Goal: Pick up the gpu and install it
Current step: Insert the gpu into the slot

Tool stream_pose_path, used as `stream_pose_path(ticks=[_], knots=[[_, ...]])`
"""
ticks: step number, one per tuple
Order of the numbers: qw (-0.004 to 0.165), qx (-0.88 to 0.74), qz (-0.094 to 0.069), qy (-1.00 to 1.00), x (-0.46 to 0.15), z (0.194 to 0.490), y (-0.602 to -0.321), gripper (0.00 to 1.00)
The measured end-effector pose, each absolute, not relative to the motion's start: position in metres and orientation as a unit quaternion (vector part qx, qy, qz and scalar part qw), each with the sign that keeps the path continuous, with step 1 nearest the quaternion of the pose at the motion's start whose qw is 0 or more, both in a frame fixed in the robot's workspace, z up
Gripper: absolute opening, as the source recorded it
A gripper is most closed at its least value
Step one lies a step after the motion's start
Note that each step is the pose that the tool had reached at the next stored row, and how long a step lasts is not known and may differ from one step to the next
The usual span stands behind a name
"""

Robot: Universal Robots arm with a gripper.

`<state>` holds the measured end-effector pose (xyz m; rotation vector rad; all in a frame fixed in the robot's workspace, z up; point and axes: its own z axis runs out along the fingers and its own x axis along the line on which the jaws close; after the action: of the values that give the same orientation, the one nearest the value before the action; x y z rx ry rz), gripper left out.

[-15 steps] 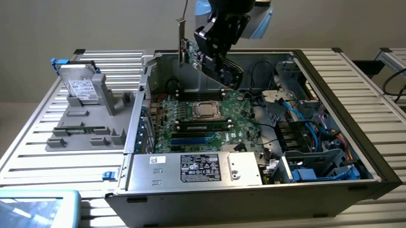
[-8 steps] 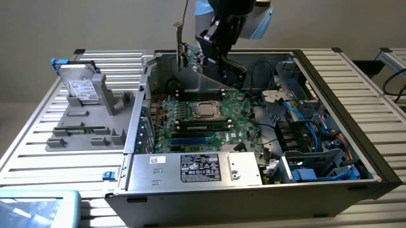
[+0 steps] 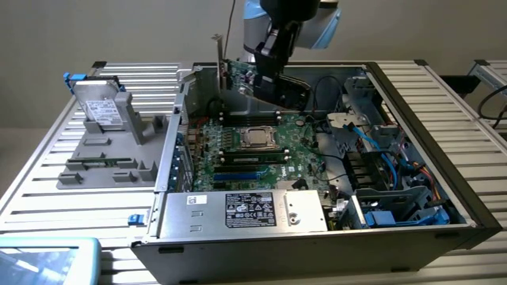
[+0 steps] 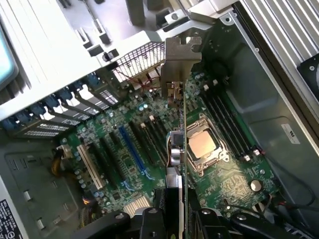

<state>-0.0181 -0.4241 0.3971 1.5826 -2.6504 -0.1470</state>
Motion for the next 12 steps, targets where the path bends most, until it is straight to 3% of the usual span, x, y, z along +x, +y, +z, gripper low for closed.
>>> stream_pose_path(ticks=[12], knots=[[0.026, 0.603, -0.042, -0.796, -0.0181, 0.392, -0.4241, 0.28]])
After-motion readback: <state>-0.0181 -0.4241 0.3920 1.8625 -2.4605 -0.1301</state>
